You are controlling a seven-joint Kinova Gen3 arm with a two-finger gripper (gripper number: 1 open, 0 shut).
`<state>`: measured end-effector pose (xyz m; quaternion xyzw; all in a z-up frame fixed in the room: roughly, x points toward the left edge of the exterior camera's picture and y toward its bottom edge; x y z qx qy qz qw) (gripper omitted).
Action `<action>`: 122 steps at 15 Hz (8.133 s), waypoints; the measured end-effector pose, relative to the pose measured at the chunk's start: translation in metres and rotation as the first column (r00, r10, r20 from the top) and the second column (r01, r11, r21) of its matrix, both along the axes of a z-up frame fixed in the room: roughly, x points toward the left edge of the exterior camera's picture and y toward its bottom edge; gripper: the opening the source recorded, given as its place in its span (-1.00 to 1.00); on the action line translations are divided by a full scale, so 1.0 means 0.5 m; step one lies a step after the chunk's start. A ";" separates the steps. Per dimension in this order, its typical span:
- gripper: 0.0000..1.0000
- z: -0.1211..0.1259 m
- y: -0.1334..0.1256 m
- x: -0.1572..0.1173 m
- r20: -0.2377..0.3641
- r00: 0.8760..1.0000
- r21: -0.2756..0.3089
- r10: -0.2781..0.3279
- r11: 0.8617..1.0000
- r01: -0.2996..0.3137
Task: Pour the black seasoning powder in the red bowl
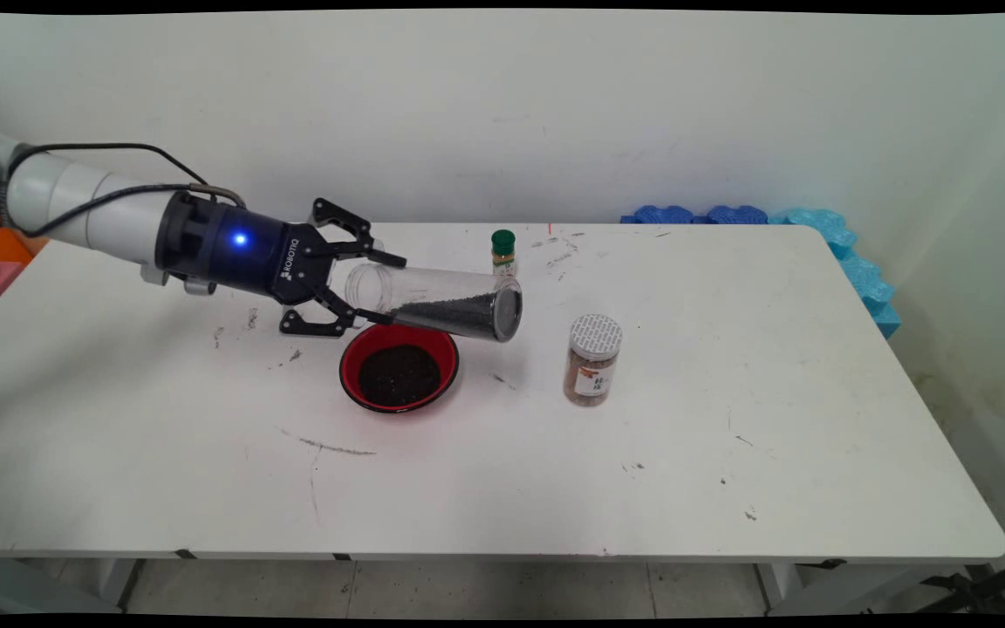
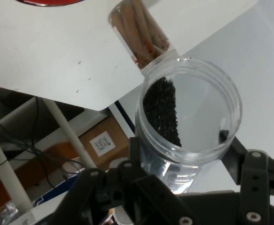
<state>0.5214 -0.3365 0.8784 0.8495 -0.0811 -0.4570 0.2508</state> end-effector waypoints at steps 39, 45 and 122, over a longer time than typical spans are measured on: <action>-1.00 -0.044 -0.011 -0.024 -0.163 0.981 0.078 0.104 0.993 -0.092; -1.00 -0.043 -0.011 -0.020 -0.177 0.978 0.084 0.113 0.991 -0.100; -1.00 -0.021 -0.030 0.013 -0.409 0.912 0.062 0.038 0.998 -0.014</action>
